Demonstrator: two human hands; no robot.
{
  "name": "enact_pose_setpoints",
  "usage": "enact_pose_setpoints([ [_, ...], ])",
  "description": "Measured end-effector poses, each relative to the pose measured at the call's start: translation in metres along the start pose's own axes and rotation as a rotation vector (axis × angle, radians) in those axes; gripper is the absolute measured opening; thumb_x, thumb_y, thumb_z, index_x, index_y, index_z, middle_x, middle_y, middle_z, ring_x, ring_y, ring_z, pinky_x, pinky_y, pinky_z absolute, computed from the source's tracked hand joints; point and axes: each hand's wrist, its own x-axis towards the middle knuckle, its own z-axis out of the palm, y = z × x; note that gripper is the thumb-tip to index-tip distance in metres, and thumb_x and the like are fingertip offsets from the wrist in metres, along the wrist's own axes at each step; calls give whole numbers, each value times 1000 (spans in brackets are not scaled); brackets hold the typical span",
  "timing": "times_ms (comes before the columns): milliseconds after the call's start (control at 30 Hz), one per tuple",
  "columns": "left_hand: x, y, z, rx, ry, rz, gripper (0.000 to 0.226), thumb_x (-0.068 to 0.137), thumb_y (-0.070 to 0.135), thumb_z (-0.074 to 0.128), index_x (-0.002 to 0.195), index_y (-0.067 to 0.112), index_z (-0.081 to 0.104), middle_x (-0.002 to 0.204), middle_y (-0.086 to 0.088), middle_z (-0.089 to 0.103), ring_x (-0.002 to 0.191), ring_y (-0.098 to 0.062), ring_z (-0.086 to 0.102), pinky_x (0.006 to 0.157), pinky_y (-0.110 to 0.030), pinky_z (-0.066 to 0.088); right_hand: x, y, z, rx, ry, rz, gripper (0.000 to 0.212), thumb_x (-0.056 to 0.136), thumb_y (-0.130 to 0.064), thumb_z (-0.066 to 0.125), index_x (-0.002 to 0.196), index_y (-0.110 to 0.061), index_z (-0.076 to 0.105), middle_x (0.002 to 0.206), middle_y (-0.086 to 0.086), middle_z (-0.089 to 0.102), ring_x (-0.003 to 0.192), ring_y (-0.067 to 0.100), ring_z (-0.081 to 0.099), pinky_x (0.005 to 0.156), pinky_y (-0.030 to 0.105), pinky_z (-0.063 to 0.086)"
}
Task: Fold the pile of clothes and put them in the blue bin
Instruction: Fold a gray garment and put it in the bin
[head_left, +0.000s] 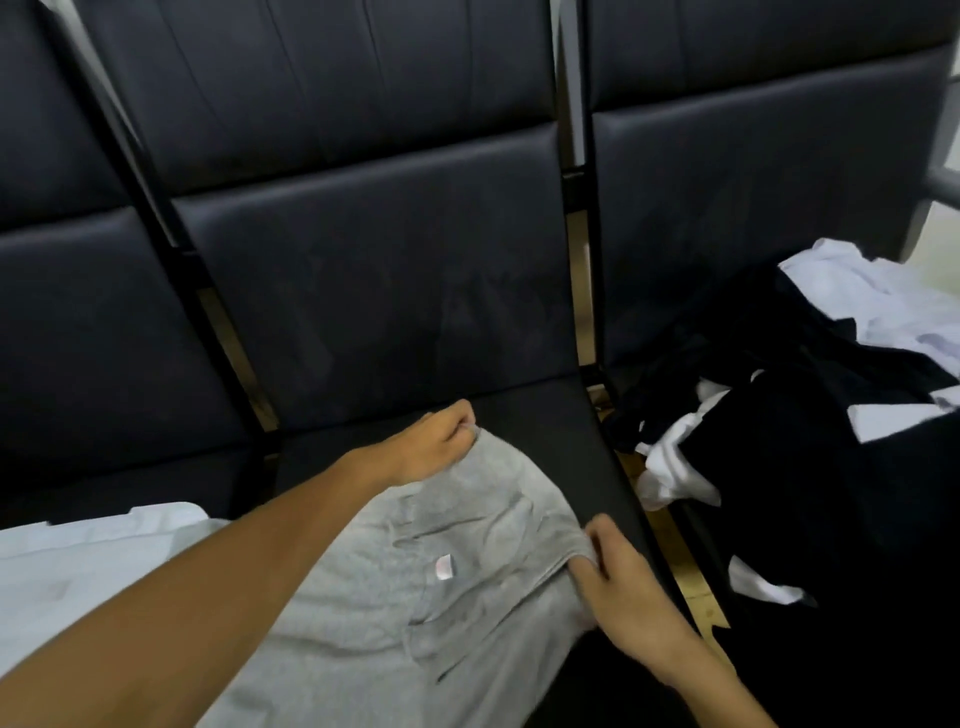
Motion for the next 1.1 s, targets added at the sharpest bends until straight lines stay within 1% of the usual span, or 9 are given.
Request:
enact_pose_setpoints([
  [133, -39, 19, -38, -124, 41, 27, 21, 96, 12, 57, 114, 21, 62, 85, -2, 68, 72, -2, 62, 68, -19, 51, -21, -22, -31, 68, 154, -223, 11, 96, -10, 55, 88, -13, 49, 69, -3, 48, 61, 3, 44, 59, 21, 40],
  [267, -92, 42, -106, 146, 65, 113, 9, 84, 8, 71, 91, 14, 74, 86, -2, 72, 82, -15, 68, 76, -38, 58, -39, -68, -85, -273, 107, -392, 17, 92, -14, 64, 97, -28, 57, 75, -6, 63, 65, 4, 57, 62, 23, 48],
  [367, -144, 62, -144, 249, 304, 167, 24, 82, 0, 69, 80, 25, 68, 82, 8, 69, 80, -7, 66, 74, -33, 56, -50, -114, -122, -580, 193, -563, 24, 88, -8, 60, 90, -31, 67, 77, -9, 67, 72, 4, 63, 68, 33, 54],
  [533, -227, 102, -182, 220, 738, 327, 30, 79, -13, 63, 91, 15, 65, 84, 3, 69, 77, -13, 64, 71, -34, 53, -94, -194, -146, -337, 385, -844, 32, 90, 6, 54, 86, -26, 59, 83, -8, 63, 79, 3, 60, 66, 13, 44],
  [633, -271, 119, -204, 328, 837, 314, 30, 83, -7, 62, 100, 16, 66, 88, 1, 71, 79, -14, 66, 73, -38, 55, -117, -226, -163, -354, 468, -906, 27, 95, -6, 49, 92, -32, 56, 79, -8, 66, 73, 7, 62, 66, 24, 47],
  [767, -328, 131, -214, 409, 800, 221, 29, 88, -1, 57, 100, 23, 65, 89, 6, 70, 81, -12, 66, 76, -38, 56, -149, -256, -183, -675, 427, -794, 19, 97, -21, 50, 101, -38, 59, 92, -1, 66, 88, 23, 61, 79, 42, 52],
  [900, -370, 141, -206, 229, 905, 237, 33, 91, -7, 48, 101, 21, 64, 95, 9, 66, 88, -1, 61, 75, -13, 47, -179, -284, -190, -658, 373, -898, 19, 95, -7, 58, 108, -13, 71, 103, 3, 71, 98, 21, 65, 87, 29, 44],
  [1033, -400, 149, -201, 54, 981, 294, 45, 89, -11, 44, 96, 29, 64, 92, 21, 68, 90, 6, 62, 77, -8, 47, -208, -303, -195, -540, 246, -933, 20, 96, -19, 58, 95, -33, 72, 90, -18, 72, 88, -9, 63, 78, 8, 47],
  [1100, -412, 150, -200, 39, 904, 294, 48, 90, -12, 47, 93, 32, 65, 91, 27, 69, 89, 10, 63, 76, -4, 47, -210, -307, -202, -434, 187, -940, 20, 96, -23, 59, 89, -35, 74, 92, -19, 72, 85, -7, 65, 80, 7, 48],
])
